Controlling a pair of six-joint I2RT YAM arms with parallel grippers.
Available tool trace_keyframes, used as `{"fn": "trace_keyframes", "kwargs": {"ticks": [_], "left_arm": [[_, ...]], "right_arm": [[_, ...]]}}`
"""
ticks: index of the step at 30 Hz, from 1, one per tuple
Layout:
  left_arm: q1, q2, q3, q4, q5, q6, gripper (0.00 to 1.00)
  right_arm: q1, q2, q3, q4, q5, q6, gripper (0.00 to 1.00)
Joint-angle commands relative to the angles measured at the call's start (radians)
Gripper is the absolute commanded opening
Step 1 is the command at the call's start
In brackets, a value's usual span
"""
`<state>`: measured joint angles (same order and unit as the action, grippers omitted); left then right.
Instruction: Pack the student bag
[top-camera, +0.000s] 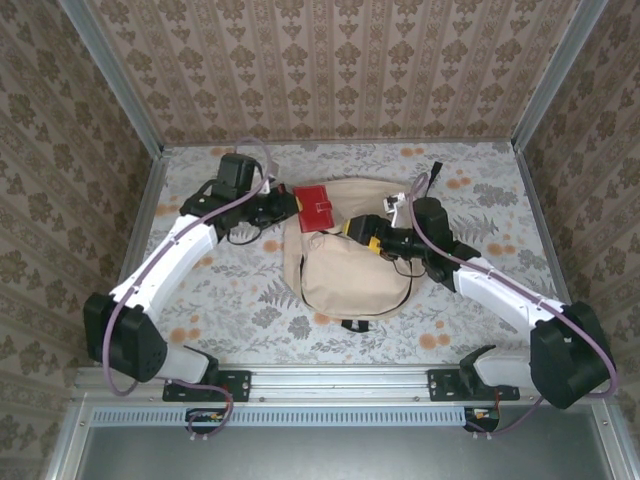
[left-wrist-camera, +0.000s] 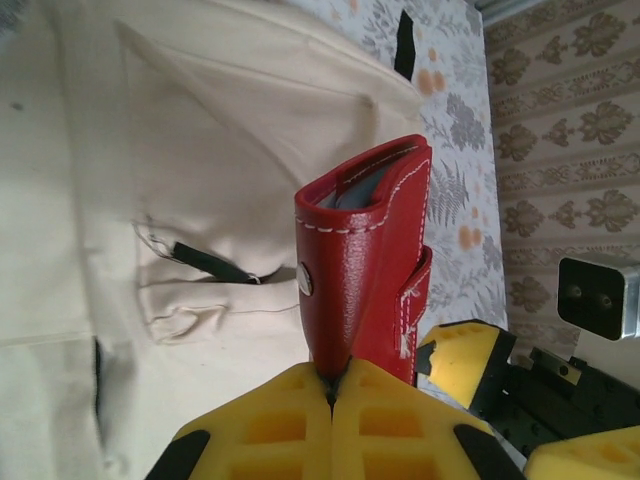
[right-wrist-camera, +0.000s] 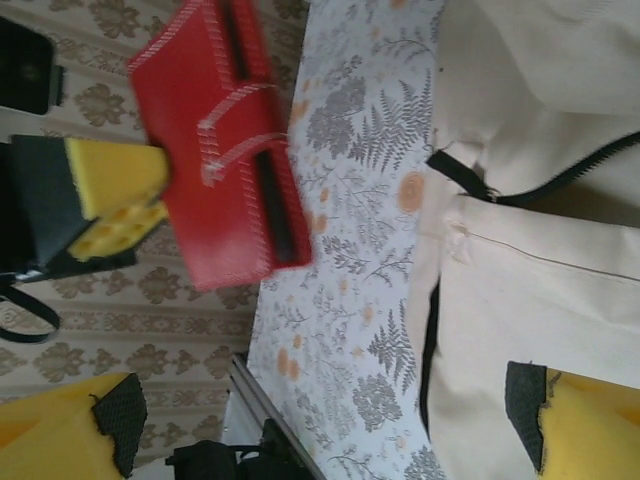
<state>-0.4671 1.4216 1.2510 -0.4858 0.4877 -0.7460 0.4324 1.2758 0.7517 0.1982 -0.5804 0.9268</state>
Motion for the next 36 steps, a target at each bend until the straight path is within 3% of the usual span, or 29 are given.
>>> {"fn": "trace_keyframes", "kwargs": {"ticks": [1,4,9,15,25,28,36], "left_arm": [[-0.034,0.034,0.046,0.053,0.080,-0.062,0.00],[-0.044,0.050,0.040,0.092,0.115,-0.087,0.00],[-0.043,0.061,0.034,0.105,0.133,-0.095,0.00],[-0.042,0.052,0.038,0.097,0.129,-0.087,0.00],[-0.027,0.043,0.044,0.052,0.078,-0.062,0.00],[-0.019,0.030,0.032,0.034,0.034,-0.055,0.00],[-0.023,0.052,0.019,0.111,0.140,-0.100,0.00]], "right_arm": [[0.006,0.028,0.043,0.099,-0.056,0.053,0.92],[0.009,0.051,0.046,0.153,-0.066,0.078,0.79],[0.008,0.092,0.051,0.189,-0.057,0.119,0.72],[0.008,0.107,0.068,0.093,0.005,0.091,0.80],[0.008,0.149,0.074,0.099,0.020,0.100,0.76],[0.008,0.138,0.077,0.025,0.073,0.081,0.84],[0.008,0.202,0.093,0.188,-0.064,0.165,0.76]]}}
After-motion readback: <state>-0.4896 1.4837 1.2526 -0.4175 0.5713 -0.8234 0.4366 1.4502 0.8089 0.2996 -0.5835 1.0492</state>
